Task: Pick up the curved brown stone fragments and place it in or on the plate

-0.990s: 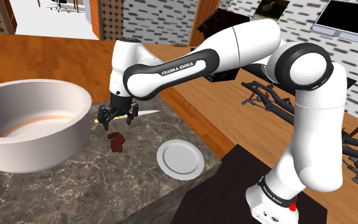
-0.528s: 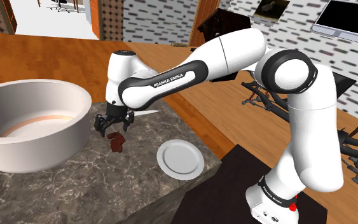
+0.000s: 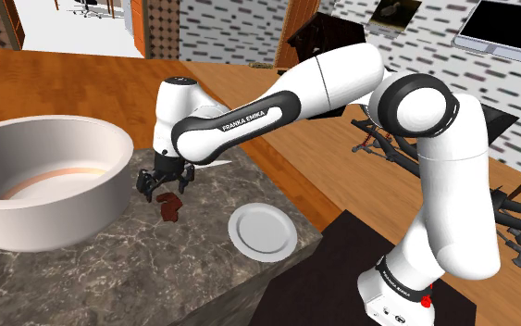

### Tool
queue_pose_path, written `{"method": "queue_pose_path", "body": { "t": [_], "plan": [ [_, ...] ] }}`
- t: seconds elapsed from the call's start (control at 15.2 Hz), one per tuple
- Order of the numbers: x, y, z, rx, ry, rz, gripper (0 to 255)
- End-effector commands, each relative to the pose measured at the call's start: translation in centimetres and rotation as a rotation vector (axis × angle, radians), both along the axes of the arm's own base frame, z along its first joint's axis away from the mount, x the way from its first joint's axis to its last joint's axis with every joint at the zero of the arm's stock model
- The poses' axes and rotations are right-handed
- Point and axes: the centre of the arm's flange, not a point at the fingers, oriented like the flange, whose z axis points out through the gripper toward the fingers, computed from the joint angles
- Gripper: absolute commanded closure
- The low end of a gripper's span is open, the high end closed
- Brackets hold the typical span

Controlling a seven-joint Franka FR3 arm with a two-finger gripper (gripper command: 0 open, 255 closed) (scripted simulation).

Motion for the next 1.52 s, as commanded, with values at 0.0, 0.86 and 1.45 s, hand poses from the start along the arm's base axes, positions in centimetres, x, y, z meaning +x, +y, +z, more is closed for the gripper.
{"method": "queue_pose_path", "body": {
  "t": [0.0,0.86,1.45],
  "plan": [
    [0.0,0.0,0.0,0.0,0.0,0.0,0],
    [0.0,0.0,1.6,0.0,0.0,0.0,255],
    [0.0,0.0,6.3,0.0,0.0,0.0,255]
  ]
}}
